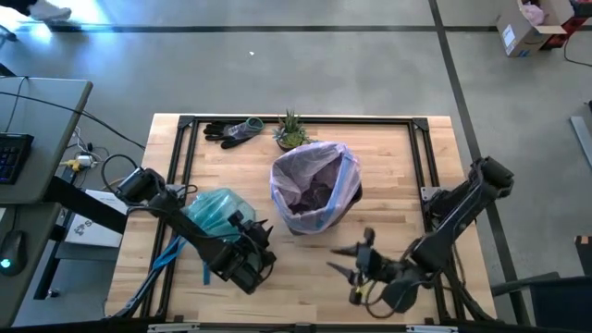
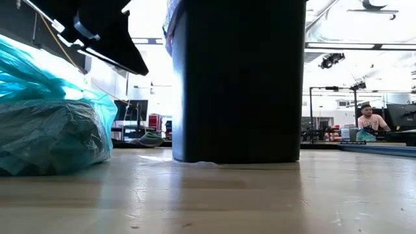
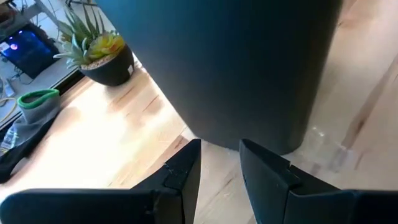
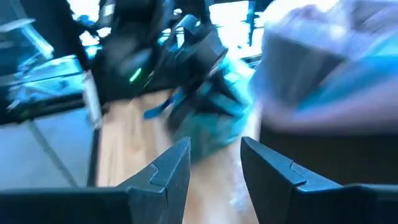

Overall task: Place trash/remove bag and relplace
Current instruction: Put the pink trash bag into the trash bin

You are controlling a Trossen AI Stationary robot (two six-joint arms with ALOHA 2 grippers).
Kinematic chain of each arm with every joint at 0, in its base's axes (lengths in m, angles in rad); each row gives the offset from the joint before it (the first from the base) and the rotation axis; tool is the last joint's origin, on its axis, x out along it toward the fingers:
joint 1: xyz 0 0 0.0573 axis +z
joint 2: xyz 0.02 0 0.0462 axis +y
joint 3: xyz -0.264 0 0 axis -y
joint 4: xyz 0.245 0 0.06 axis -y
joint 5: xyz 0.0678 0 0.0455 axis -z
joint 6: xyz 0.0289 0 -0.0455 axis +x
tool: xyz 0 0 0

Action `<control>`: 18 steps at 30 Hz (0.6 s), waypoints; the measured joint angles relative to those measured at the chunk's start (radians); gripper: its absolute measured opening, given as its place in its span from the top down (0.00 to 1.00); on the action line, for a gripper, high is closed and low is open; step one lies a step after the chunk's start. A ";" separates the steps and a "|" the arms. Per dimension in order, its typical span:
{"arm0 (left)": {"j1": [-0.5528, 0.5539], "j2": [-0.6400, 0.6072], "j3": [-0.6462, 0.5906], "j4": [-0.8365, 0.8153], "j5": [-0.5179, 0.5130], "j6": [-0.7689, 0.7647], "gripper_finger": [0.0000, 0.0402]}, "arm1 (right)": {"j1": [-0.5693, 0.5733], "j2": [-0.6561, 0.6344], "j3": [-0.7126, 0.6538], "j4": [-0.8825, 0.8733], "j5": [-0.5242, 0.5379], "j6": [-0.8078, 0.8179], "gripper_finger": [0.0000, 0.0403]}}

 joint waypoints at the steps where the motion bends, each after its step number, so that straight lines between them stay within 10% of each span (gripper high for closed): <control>1: -0.004 0.000 0.000 0.009 -0.005 -0.002 0.76 | -0.010 -0.013 0.055 -0.084 0.006 0.013 0.68; 11: -0.036 0.001 0.000 0.078 -0.026 0.036 0.76 | -0.230 0.026 0.688 -0.824 -0.104 0.140 0.68; 18: -0.068 0.015 0.000 0.082 -0.033 0.039 0.76 | -0.484 0.149 0.977 -1.266 -0.400 0.252 0.68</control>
